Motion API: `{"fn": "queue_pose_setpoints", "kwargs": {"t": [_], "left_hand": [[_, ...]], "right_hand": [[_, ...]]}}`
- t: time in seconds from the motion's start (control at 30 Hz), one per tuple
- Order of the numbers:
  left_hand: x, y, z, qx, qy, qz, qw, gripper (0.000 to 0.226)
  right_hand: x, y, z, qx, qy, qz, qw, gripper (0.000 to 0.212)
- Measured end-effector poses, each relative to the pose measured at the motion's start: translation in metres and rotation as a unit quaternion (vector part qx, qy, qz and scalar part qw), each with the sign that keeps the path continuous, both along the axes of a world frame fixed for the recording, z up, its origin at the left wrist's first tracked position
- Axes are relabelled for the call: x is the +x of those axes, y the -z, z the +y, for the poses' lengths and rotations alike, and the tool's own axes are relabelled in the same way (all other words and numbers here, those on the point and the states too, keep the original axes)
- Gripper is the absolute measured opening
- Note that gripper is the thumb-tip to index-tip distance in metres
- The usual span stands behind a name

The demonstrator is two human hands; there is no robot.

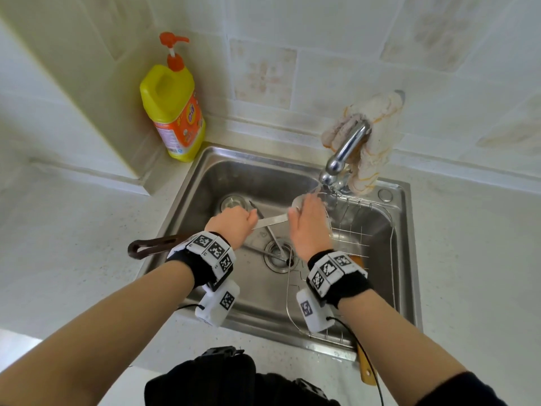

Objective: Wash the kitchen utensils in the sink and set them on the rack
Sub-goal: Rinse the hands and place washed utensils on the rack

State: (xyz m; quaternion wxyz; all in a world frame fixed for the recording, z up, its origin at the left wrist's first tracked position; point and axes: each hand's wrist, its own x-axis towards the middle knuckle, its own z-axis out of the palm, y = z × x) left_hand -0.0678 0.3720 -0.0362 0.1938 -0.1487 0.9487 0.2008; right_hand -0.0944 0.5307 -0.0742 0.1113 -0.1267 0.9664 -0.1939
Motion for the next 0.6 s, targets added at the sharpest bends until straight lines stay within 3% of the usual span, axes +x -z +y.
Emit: {"fn": "queue_pose_setpoints", "kwargs": {"t": [0.1,0.23,0.33,0.4,0.5,0.6], "left_hand": [[-0.008,0.000,0.000,0.017,-0.025,0.009,1.000,0.040],[0.000,-0.003,0.000,0.021,-0.015,-0.012,1.000,0.031],[0.002,-0.002,0.003,0.010,-0.020,-0.013,1.000,0.030],[0.000,-0.004,0.004,0.006,-0.007,-0.010,1.000,0.033],[0.004,-0.001,0.003,0.010,-0.001,-0.020,1.000,0.034],[0.002,0.000,0.001,-0.004,0.022,-0.010,1.000,0.036]], "right_hand": [[-0.006,-0.006,-0.002,-0.043,-0.052,0.022,0.997,0.053],[-0.013,-0.003,0.015,0.009,0.020,-0.005,1.000,0.042],[0.014,-0.003,-0.002,-0.070,-0.029,0.039,0.996,0.048],[0.005,-0.004,0.000,-0.067,-0.051,0.040,0.996,0.047],[-0.011,0.001,0.013,-0.077,0.067,-0.017,0.995,0.037],[0.005,0.002,-0.003,-0.059,0.021,0.020,0.998,0.046]]}}
